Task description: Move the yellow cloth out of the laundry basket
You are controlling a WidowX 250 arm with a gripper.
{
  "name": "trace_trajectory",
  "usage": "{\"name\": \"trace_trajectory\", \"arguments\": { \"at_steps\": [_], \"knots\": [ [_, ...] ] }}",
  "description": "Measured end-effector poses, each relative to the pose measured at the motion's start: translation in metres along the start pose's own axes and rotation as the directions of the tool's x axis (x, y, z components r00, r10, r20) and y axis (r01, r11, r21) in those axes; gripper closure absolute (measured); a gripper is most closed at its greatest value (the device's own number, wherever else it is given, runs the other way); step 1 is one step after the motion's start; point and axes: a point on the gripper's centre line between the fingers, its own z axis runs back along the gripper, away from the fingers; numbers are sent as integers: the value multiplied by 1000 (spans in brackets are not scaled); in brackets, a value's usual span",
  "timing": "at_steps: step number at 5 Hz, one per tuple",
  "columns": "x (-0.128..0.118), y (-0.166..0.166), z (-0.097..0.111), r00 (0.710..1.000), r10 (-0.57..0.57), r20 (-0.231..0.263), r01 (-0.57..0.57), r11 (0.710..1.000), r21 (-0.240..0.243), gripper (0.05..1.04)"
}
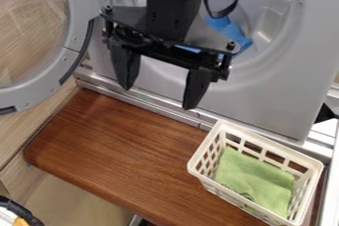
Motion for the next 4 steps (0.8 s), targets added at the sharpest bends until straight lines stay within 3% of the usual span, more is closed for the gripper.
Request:
{"name": "trace_trajectory", "arguments": {
  "at_steps": [1,2,4],
  "knots": [
    [-2,-2,-5,1000,-5,-20,5,1000,1,83],
    [8,-18,-23,1000,-26,-8,26,998,-49,83],
    [32,-62,-83,999,-43,-5,43,998,-49,83]
  ]
}}
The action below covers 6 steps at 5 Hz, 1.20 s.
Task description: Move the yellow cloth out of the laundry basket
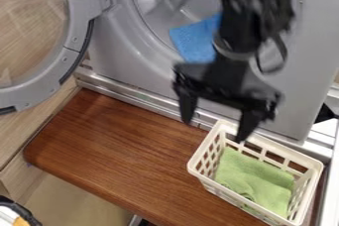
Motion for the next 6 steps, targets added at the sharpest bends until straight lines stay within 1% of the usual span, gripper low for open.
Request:
{"name": "trace_trajectory", "arguments": {
  "at_steps": [1,2,3,4,5,6],
  "knots": [
    [16,-21,-28,1000,26,-3,-26,999,-38,83],
    [23,-33,-53,999,40,-4,-40,999,-22,83],
    [21,-44,-69,1000,30,-8,-31,996,-82,83],
    [16,-47,-93,998,5,-69,-9,998,-64,83],
    [13,-46,-110,995,10,-104,-12,1000,-24,83],
    [10,-46,-121,993,9,-121,-10,1000,-9,83]
  ]
}}
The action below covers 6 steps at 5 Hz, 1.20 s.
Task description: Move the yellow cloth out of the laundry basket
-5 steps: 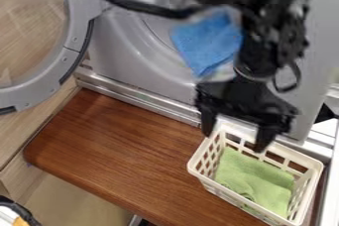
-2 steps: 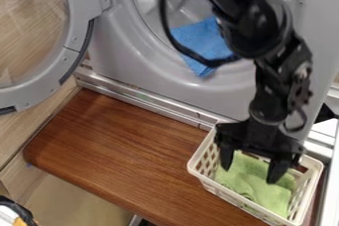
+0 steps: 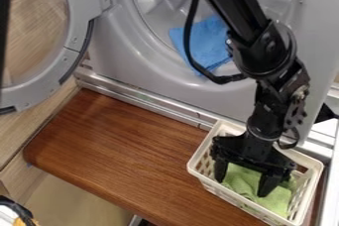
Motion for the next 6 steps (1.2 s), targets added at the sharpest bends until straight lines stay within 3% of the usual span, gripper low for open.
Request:
{"name": "trace_trajectory", "arguments": {
  "at_steps": [1,2,4,5,6],
  "knots": [
    [0,-5,-8,1000,-25,-14,24,1000,-20,83],
    [3,-7,-12,999,-41,-13,41,999,-19,144],
    [3,-10,-12,998,-55,3,55,998,-19,737],
    [4,-10,-11,998,-61,7,61,998,-16,937],
    [7,-10,-3,998,-66,19,66,998,-19,1018]
  ]
}}
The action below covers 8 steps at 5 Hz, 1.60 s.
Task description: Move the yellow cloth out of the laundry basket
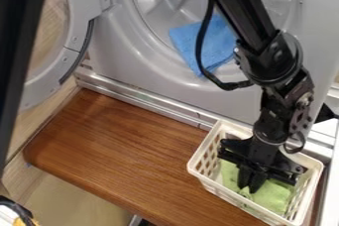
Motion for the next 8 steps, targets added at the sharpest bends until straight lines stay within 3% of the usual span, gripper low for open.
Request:
{"name": "trace_trajectory", "arguments": {
  "at_steps": [3,4,5,6,7,8],
  "knots": [
    [11,0,75,992,26,127,-26,1000,-3,1028],
    [9,5,102,988,62,142,-65,998,17,1028],
    [2,10,125,984,86,157,-87,996,0,1028],
    [-2,12,132,984,89,155,-93,996,16,1028],
    [-11,29,149,982,104,159,-115,991,62,1028],
    [-19,68,151,976,167,140,-184,976,117,1028]
  ]
}}
